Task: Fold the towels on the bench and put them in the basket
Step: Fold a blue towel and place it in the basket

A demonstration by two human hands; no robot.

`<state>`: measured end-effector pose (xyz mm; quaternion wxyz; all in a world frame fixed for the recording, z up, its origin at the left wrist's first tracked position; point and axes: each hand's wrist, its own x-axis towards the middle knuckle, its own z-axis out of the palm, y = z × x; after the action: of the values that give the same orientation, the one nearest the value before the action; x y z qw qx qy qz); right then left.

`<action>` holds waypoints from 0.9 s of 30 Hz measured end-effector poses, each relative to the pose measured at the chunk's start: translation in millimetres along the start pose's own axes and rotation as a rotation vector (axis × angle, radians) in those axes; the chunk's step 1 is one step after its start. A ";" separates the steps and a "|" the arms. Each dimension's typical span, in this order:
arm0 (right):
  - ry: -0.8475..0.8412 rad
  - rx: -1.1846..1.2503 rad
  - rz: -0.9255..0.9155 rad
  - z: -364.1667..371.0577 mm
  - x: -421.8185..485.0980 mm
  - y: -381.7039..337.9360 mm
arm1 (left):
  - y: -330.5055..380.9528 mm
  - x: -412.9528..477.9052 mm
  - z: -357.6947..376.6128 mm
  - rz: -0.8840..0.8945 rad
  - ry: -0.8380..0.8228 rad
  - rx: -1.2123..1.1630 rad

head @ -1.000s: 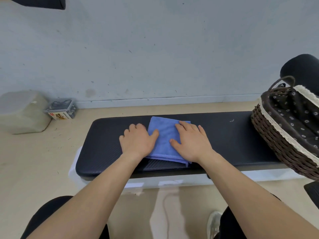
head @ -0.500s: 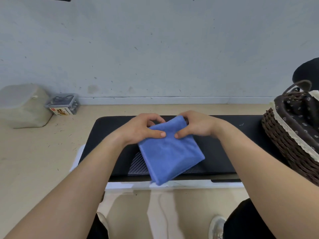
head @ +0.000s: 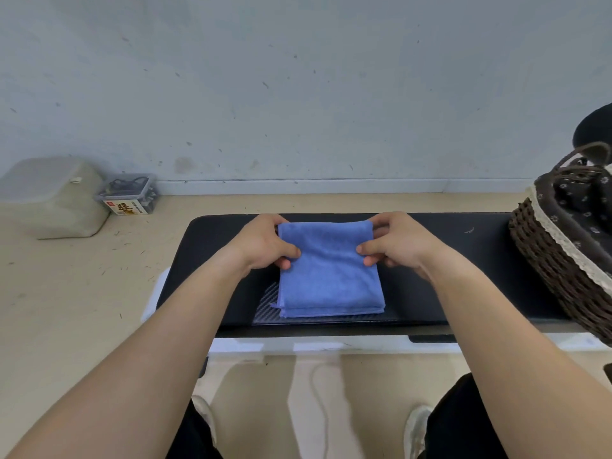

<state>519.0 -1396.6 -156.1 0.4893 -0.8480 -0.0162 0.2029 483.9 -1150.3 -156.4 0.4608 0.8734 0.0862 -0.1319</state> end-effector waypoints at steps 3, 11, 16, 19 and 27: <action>-0.003 -0.010 -0.024 0.0 -4.4 2.6 | 2.3 -5.8 5.3 -0.013 0.020 -0.045; -0.001 -0.023 -0.133 -1.4 -17.9 9.8 | -3.3 -22.1 -0.6 0.088 0.029 -0.031; -0.079 -0.035 -0.224 -11.0 -31.9 18.2 | -15.4 -38.4 -2.0 0.235 -0.012 0.057; -0.090 -0.072 -0.288 -12.7 -41.3 25.2 | -20.9 -48.3 0.7 0.297 -0.037 0.098; 0.001 -0.526 -0.419 1.8 -67.5 39.4 | -34.6 -67.2 14.1 0.323 0.001 0.356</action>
<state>449.7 -1430.9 -167.7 0.2849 -0.9235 -0.2419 0.0865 408.5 -1144.6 -170.2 0.3145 0.9434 -0.0789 -0.0691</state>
